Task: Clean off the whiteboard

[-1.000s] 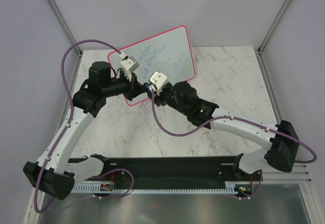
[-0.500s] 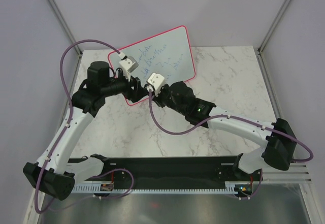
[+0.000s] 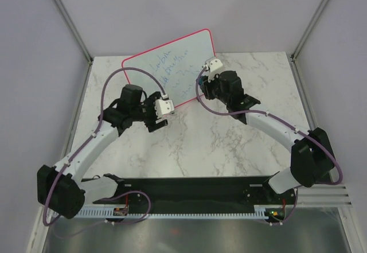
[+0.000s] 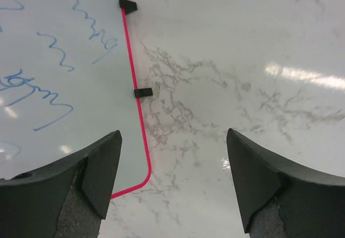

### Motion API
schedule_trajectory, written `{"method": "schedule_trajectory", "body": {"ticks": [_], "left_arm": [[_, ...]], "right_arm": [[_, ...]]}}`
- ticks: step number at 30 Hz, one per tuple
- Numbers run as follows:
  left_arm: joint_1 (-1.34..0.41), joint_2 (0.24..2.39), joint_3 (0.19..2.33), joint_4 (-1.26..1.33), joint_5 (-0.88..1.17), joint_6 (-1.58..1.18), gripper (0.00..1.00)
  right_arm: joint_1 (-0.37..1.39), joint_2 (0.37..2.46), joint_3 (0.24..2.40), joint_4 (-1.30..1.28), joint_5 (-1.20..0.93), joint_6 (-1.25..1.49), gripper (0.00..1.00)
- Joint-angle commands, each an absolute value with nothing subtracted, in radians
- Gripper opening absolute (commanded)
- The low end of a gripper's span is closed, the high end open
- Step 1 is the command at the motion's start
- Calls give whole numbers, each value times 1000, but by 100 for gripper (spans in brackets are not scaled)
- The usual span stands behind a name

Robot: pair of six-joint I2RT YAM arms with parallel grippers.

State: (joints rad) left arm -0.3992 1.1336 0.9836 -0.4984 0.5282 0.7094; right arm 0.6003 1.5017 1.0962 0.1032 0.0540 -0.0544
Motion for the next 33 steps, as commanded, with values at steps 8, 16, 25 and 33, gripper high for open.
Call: {"method": "schedule_trajectory", "body": {"ticks": [8, 16, 25, 33], "left_arm": [[-474, 1345, 991, -457, 299, 1163, 81], [-312, 1286, 1065, -325, 513, 619, 74], [94, 1196, 1029, -149, 753, 99, 93], [255, 1391, 1035, 161, 871, -89, 96]], "right_arm": [[515, 1485, 1140, 100, -75, 17, 0], [512, 1480, 1144, 101, -117, 32, 0], [511, 1560, 1230, 140, -184, 120, 0], [511, 1670, 1354, 212, -83, 184, 0]]}}
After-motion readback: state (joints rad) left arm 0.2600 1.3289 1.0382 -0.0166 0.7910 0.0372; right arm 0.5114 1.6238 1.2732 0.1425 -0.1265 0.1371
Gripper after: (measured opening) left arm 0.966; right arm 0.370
